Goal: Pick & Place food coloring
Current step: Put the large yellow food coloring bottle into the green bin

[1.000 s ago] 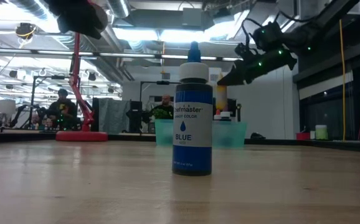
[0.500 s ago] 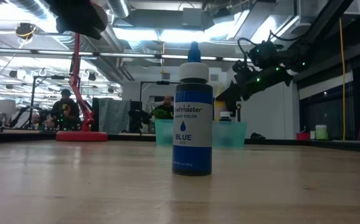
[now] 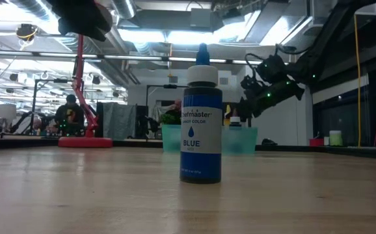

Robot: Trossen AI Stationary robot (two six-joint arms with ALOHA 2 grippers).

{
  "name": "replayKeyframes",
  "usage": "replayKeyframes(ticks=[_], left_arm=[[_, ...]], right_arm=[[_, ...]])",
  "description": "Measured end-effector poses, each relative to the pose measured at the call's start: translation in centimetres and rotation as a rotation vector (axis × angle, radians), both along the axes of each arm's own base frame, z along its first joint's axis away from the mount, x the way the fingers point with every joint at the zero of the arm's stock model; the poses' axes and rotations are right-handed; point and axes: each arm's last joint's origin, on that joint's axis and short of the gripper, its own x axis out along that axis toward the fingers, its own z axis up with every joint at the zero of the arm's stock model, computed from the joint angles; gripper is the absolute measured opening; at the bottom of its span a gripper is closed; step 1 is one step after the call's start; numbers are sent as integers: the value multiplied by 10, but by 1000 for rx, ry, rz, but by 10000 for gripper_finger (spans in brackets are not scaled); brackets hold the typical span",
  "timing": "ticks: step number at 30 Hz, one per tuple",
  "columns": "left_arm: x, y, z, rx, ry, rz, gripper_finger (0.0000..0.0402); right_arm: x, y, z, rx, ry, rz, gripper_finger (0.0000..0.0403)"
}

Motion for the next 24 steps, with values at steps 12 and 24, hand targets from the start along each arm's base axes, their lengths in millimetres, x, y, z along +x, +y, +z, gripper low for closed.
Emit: replayKeyframes(ticks=[12, 24], left_arm=[[0, 0, 0, 8, 0, 9, 202], [0, 1, 0, 20, 4, 16, 202]], right_arm=[[-2, -8, -10, -8, -5, -21, 122], [-2, -8, -10, 3, -4, -25, 150]])
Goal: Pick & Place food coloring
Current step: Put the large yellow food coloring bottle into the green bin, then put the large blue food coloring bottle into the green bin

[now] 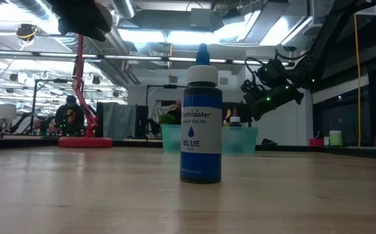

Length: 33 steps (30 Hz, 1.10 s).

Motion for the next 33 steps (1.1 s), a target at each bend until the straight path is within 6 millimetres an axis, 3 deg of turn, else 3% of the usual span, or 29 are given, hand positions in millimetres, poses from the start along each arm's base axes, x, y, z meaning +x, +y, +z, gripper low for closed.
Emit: replayKeyframes(ticks=[9, 15, 19, 26, 33], left_arm=[[0, 0, 0, 0, 0, 0, 202], [0, 0, 0, -3, 0, -3, 202], [0, 0, 0, -6, 0, -8, 202], [1, -1, -1, -16, 6, -25, 202], [30, -8, -16, -49, 129, -276, 202]], right_arm=[[-1, 1, -2, 23, 13, 0, 182], [-3, 5, 18, 0, -29, 15, 183], [-11, 13, 48, -76, -45, 11, 183], [-43, 44, 128, -341, -102, -113, 184], [-70, 86, 174, -386, -224, -111, 184]])
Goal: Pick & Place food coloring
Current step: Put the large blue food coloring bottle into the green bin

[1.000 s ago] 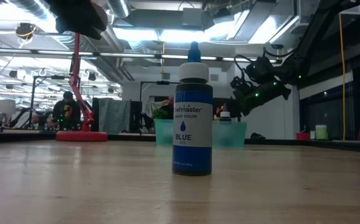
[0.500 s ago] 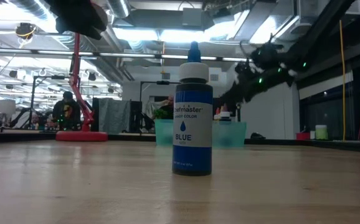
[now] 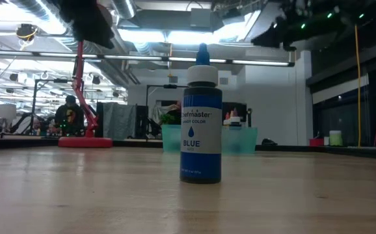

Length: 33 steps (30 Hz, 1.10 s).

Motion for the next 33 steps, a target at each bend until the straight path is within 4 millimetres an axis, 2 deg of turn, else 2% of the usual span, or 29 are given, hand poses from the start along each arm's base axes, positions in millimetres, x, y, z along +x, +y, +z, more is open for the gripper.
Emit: replayKeyframes(ticks=[5, 9, 16, 23, 33], left_arm=[[31, -5, -13, 59, 39, -212, 202], [49, -7, -22, 66, 42, -318, 202], [60, -14, -30, 3, 30, -526, 202], [77, -24, -43, -91, 32, -539, 208], [113, -73, -66, -63, 108, -494, 239]], right_arm=[[-8, 28, 14, -21, -28, 63, 184], [-10, 47, 19, 34, -59, 102, 184], [-10, 81, 23, 71, -67, 120, 184], [-3, 108, 22, 105, -55, 212, 184], [4, 136, 16, 127, 13, 384, 184]])
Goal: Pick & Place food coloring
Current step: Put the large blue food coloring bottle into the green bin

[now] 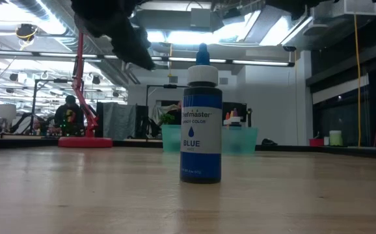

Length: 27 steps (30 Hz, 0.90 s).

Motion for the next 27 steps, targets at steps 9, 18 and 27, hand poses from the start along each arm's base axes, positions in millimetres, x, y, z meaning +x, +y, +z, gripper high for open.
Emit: replayKeyframes(ticks=[9, 18, 27], left_arm=[[37, -34, -40, -64, 36, 20, 274], [48, -60, -70, -96, 17, 40, 279], [61, -75, -97, -123, -54, 57, 279]], right_arm=[[1, 11, -3, -3, 32, 67, 184], [1, 19, -7, 2, 69, 117, 169], [0, 25, -8, 3, 87, 155, 149]])
